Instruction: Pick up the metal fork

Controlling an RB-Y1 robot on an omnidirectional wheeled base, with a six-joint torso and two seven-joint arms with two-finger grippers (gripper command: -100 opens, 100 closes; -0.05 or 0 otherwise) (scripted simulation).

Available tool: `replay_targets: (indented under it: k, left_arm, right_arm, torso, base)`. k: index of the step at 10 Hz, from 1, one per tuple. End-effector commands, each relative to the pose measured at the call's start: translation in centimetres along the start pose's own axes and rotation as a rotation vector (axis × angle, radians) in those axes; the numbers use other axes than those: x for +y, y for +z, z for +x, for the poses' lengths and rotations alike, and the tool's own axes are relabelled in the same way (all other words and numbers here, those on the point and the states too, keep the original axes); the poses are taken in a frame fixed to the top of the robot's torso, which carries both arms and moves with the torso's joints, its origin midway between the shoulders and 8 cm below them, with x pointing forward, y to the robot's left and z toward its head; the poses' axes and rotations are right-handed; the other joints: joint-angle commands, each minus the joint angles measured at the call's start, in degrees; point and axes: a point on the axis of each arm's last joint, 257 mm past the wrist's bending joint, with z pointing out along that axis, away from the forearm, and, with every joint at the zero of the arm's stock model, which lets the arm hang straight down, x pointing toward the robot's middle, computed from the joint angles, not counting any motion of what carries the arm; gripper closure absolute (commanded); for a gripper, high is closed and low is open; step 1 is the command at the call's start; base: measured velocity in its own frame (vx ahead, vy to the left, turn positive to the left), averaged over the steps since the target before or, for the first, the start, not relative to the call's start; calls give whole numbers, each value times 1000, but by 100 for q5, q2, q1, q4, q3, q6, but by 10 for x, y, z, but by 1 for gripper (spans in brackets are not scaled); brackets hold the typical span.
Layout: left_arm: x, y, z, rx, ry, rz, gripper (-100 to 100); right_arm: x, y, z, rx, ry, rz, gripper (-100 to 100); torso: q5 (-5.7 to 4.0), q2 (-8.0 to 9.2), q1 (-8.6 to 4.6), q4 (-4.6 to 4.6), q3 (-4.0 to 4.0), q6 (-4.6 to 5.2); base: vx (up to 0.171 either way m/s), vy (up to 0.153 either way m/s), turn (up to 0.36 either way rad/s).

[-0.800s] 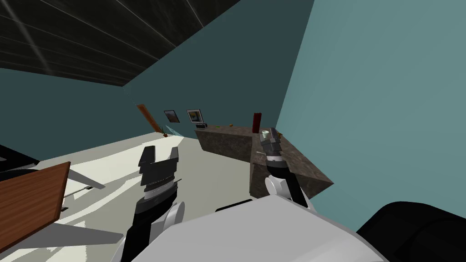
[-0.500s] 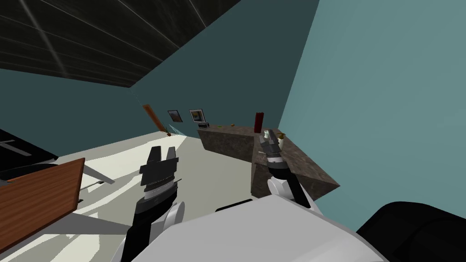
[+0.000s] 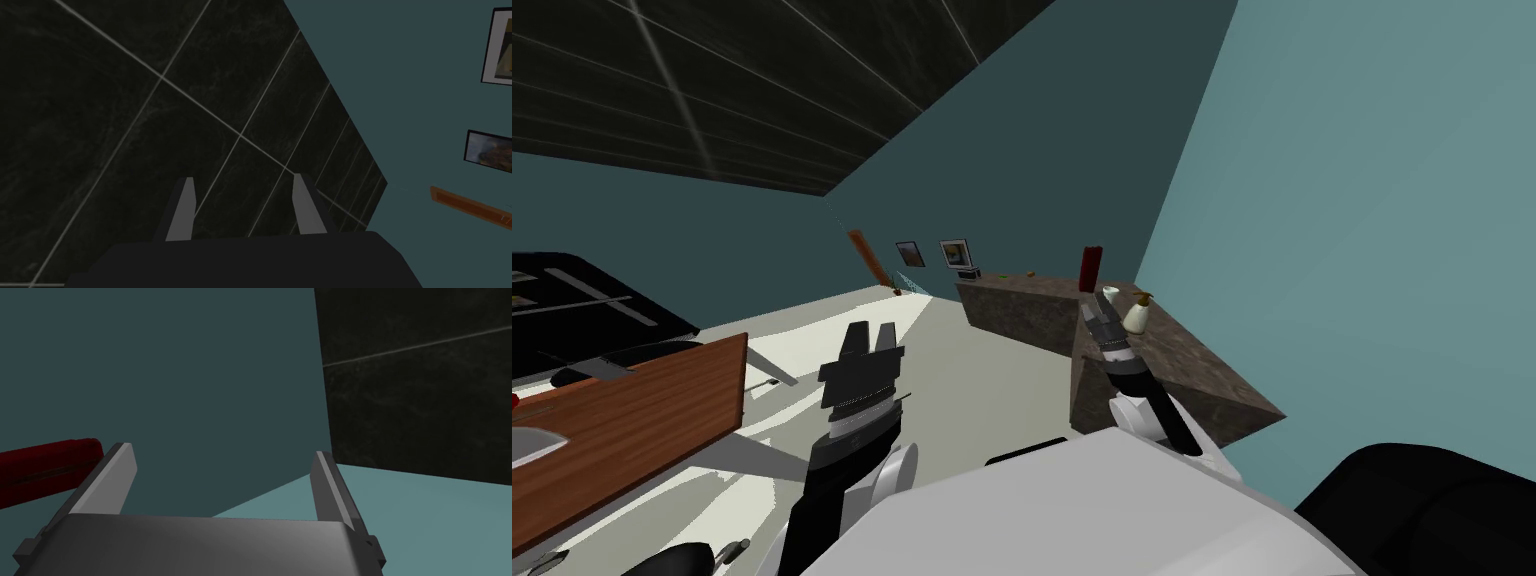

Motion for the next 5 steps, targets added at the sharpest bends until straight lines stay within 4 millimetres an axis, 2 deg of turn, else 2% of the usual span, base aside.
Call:
replay_targets:
  k: [1,2,3,4,5]
  left_arm:
    - [0,0,0,0,0,0,0]
    - [0,0,0,0,0,0,0]
    - [0,0,0,0,0,0,0]
    - [0,0,0,0,0,0,0]
    - [0,0,0,0,0,0,0]
  right_arm:
    - [-11,-6,-1,38,-45,25,-100]
    - [-22,-12,-4,60,-81,48,-100]
    - [-22,-12,-3,73,-87,48,-100]
    - [-34,-18,-6,103,-128,73,-100]
    - [-34,-18,-5,108,-131,73,-100]
  torso:
    - [0,0,0,0,0,0]
    - [0,-1,1,-1,-1,-2]
    - [1,1,8,0,0,-3]
    - [1,1,1,0,0,0]
    - [1,4,4,0,2,-1]
  base:
    - [-11,79,106]
    - [-24,104,199]
    - [-17,75,68]
    - [-25,86,118]
    - [-12,60,61]
